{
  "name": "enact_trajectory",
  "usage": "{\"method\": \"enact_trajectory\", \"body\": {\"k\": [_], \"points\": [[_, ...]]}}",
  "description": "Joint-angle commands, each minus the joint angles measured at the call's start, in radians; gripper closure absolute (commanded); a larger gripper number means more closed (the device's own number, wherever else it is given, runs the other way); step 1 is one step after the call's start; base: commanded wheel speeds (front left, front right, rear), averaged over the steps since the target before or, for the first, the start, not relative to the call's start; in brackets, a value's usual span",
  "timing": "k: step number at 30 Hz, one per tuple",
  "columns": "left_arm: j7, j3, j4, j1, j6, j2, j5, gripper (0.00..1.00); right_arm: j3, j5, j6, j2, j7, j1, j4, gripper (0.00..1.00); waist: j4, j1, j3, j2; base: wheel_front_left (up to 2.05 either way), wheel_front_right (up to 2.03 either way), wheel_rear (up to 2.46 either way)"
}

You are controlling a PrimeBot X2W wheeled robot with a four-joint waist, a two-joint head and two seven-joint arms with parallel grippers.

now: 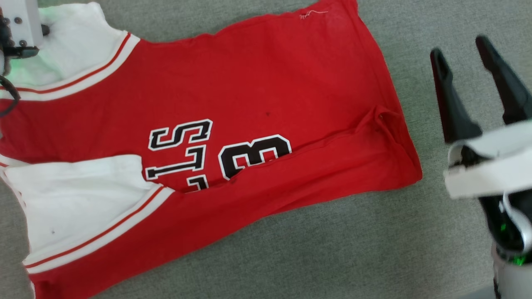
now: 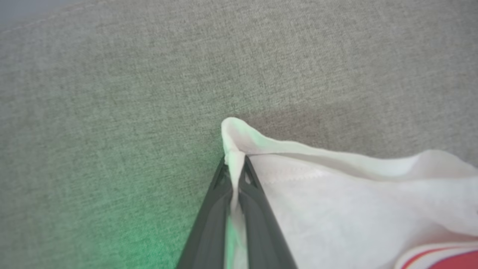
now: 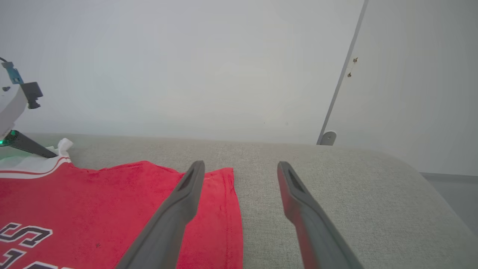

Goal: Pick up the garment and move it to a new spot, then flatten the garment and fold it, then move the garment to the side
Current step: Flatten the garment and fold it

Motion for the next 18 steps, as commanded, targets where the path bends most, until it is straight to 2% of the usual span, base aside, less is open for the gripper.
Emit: {"method": "enact_trajectory", "body": {"k": [1, 5, 8, 13, 18], "points": [[0.060, -0.046, 0.041, 0.126, -0.003, -0.029, 0.000, 1.00, 0.003, 0.012, -0.001, -0.007, 0.023, -0.025, 0.012, 0.00, 0.001, 0.0000, 0.001, 0.0000, 0.00, 0.00, 0.00], [0.027, -0.044, 0.023, 0.108, -0.007, -0.042, 0.003, 1.00, 0.042, 0.061, -0.001, -0.041, 0.165, -0.148, 0.092, 0.00, 0.009, 0.0000, 0.006, 0.0000, 0.00, 0.00, 0.00], [0.010, -0.041, 0.011, 0.092, -0.008, -0.059, 0.003, 1.00, 0.070, 0.097, -0.001, -0.063, 0.288, -0.269, 0.197, 0.00, 0.023, 0.0000, 0.013, 0.0000, 0.00, 0.00, 0.00], [-0.012, -0.042, 0.000, 0.064, -0.016, -0.090, 0.004, 1.00, 0.124, 0.144, -0.001, -0.096, 0.443, -0.478, 0.445, 0.00, 0.055, 0.0000, 0.027, 0.0000, 0.00, 0.00, 0.00], [-0.031, -0.040, 0.008, 0.048, -0.021, -0.115, 0.001, 1.00, 0.194, 0.173, -0.001, -0.096, 0.518, -0.636, 0.701, 0.00, 0.081, 0.0000, 0.038, 0.0000, 0.00, 0.00, 0.00]]}}
